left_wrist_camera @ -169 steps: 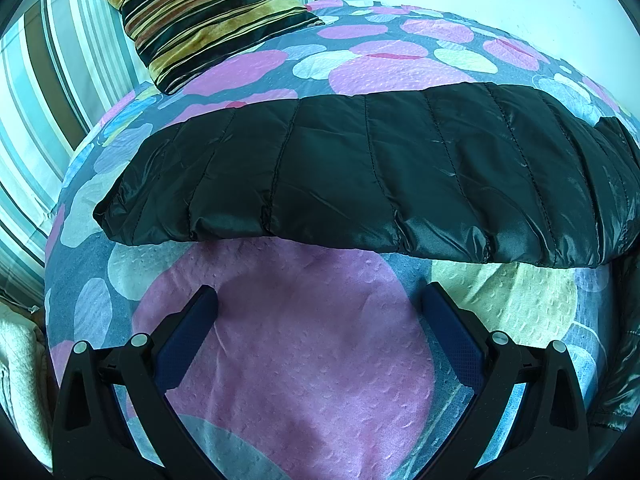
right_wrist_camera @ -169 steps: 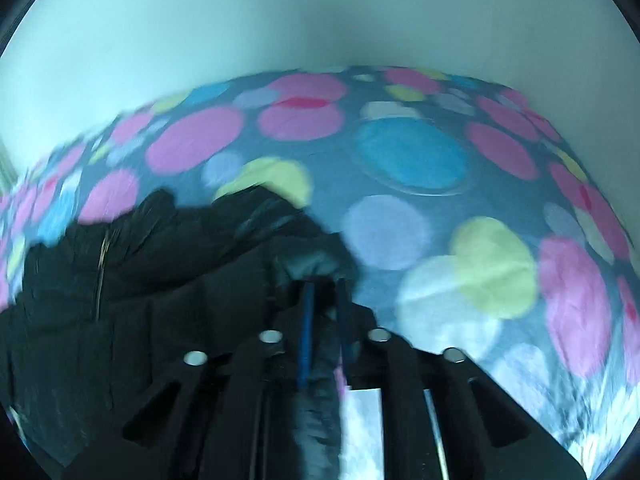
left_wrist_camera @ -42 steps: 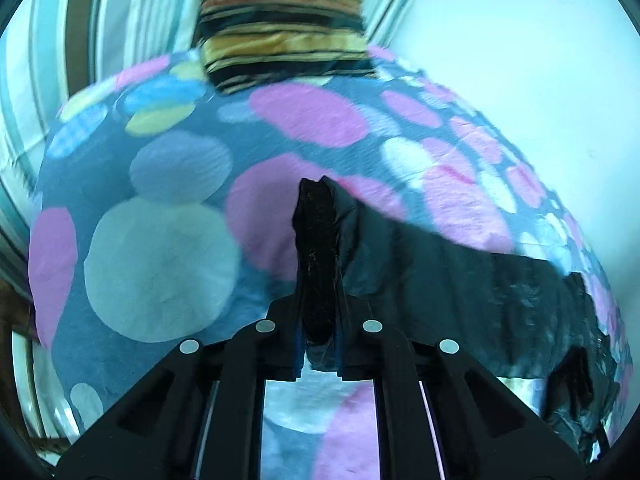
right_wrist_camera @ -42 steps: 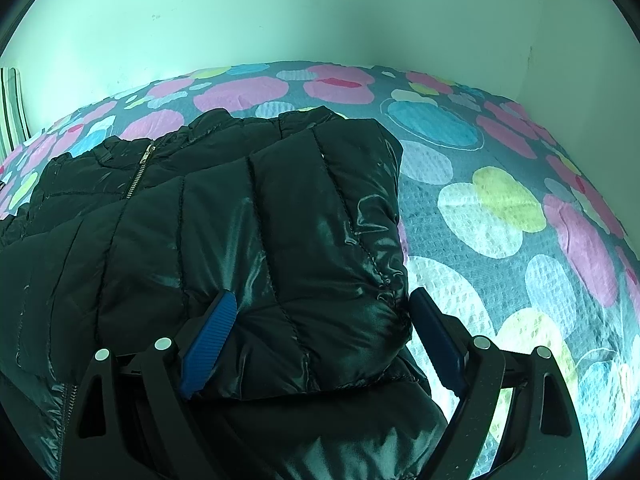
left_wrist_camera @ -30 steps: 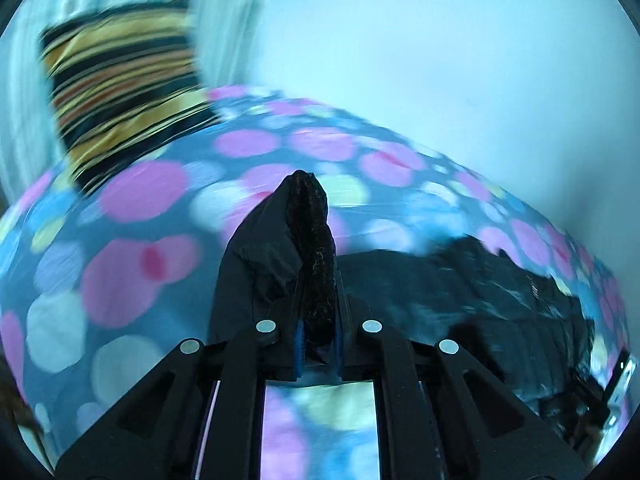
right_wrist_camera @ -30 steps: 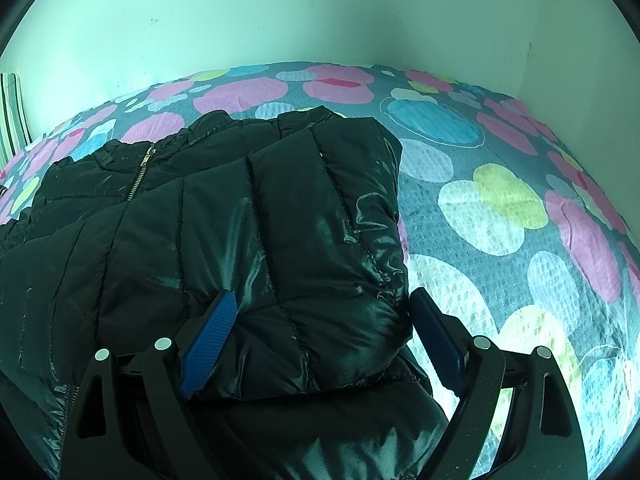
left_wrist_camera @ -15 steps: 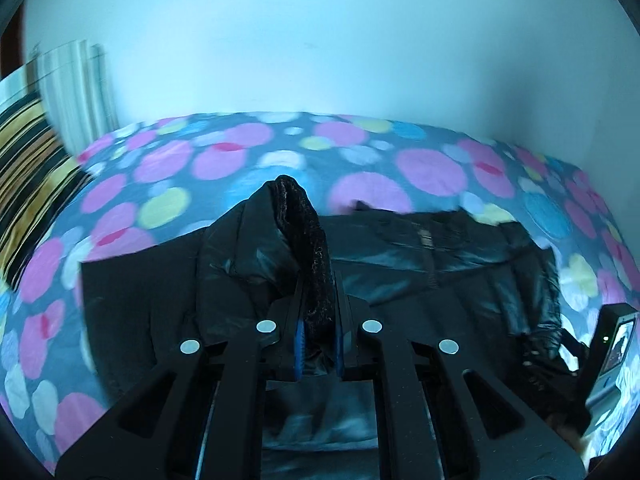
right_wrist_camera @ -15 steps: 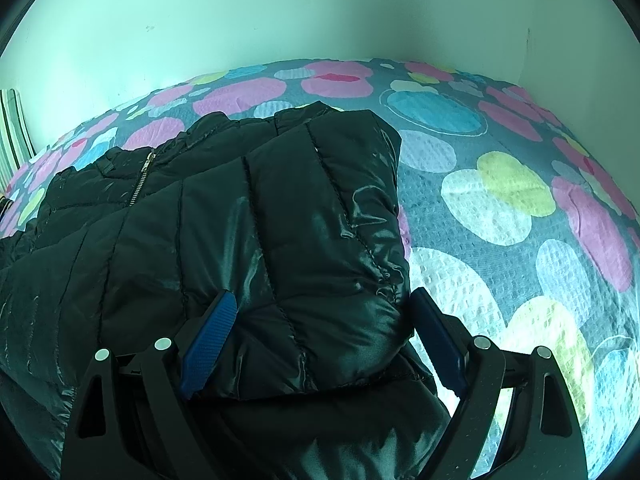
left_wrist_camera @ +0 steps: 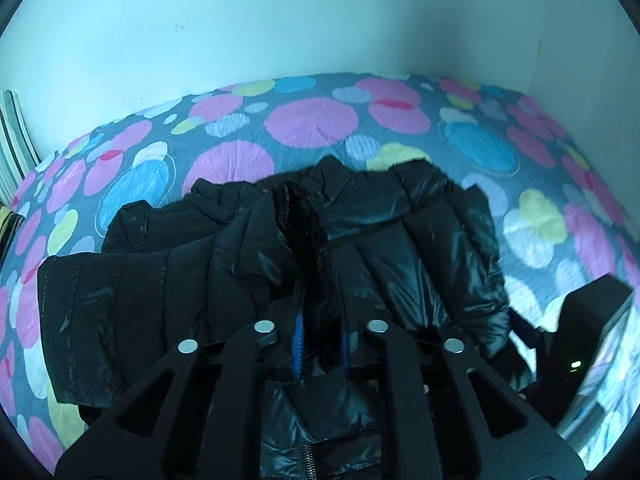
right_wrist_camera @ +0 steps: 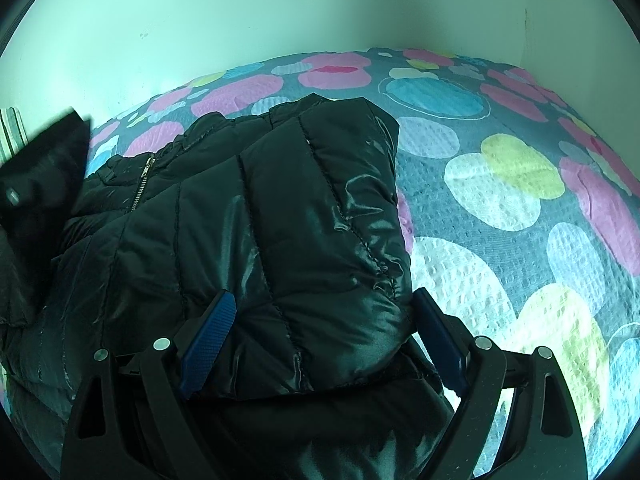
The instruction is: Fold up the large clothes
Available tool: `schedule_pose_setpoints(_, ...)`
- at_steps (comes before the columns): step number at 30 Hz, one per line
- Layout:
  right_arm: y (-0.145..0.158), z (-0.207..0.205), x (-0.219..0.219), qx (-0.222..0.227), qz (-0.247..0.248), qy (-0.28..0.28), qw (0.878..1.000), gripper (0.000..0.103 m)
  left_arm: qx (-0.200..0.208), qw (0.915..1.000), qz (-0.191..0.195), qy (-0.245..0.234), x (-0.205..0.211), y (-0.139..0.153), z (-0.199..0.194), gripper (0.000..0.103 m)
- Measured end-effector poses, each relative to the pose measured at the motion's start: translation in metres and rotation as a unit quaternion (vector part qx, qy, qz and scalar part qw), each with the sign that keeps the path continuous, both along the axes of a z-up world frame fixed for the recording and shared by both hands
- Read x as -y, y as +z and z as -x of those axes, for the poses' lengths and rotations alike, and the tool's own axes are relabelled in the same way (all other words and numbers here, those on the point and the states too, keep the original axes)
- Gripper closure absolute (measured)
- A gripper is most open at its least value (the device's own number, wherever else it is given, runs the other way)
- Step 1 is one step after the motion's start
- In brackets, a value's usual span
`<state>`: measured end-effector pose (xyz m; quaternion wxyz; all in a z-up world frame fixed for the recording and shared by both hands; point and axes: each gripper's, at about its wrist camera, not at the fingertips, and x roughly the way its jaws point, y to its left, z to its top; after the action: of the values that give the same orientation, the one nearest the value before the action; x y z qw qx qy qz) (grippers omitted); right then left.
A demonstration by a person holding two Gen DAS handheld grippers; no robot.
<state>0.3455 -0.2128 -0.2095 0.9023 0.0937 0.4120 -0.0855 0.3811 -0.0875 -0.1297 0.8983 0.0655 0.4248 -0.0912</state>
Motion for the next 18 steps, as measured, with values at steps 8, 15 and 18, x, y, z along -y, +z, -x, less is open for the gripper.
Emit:
schedule_pose_setpoints(8,0.0,0.001,0.001,0.0,-0.003,-0.001,1.0,0.015,0.033,0.9991,0.02,0.016,-0.015,0.026,0.015,0.037)
schedule_pose_setpoints(15,0.001,0.001,0.0,0.0,0.004,-0.002,1.0,0.015,0.067,0.9942,-0.001,0.084,-0.082,0.041,0.041,0.033)
schedule_pose_setpoints(18,0.004,0.001,-0.002,0.001,0.01,-0.003,1.0,0.015,0.065,0.9886,-0.038,0.13,-0.121,0.027,0.053,0.032)
